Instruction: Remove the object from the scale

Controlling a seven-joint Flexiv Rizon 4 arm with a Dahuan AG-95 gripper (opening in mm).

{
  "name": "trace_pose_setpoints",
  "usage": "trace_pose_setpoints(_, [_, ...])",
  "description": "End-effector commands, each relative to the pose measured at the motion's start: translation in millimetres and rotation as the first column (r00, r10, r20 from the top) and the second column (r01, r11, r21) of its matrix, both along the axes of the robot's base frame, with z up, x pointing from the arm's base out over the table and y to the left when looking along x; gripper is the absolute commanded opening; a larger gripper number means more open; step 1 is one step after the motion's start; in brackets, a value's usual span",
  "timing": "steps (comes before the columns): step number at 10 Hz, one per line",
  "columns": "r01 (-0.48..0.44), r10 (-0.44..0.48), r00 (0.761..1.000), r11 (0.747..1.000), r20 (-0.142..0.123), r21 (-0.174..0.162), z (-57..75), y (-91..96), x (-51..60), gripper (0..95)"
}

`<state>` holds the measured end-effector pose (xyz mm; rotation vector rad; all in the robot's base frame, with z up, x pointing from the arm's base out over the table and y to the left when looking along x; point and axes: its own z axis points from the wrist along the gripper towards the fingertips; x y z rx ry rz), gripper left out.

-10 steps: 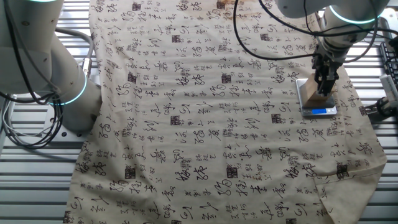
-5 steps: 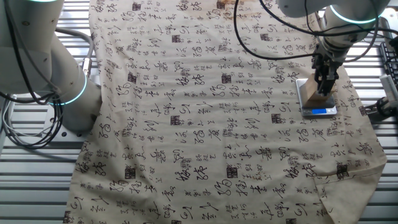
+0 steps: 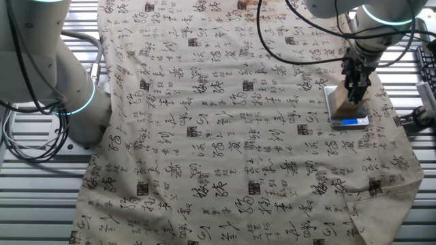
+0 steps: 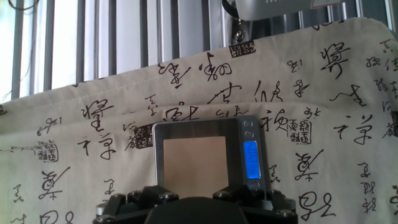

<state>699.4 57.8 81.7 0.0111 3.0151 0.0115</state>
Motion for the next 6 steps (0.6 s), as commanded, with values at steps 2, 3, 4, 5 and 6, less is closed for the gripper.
trace_pose_setpoints(2, [0.000,0.000,1.000,1.000,-0.008,0.001,-0.4,0.1,-1.0,76.0])
trace_pose_setpoints(3, [0.001,-0.001,1.000,1.000,-0.007,0.002,-0.4,0.1,-1.0,76.0])
trace_pose_setpoints(4, [0.003,-0.003,1.000,1.000,-0.008,0.002,-0.4,0.1,-1.0,76.0])
trace_pose_setpoints(5, [0.003,-0.002,1.000,1.000,-0.008,0.003,-0.4,0.1,-1.0,76.0])
trace_pose_setpoints(6, [0.002,-0.002,1.000,1.000,-0.008,0.004,-0.4,0.1,-1.0,76.0])
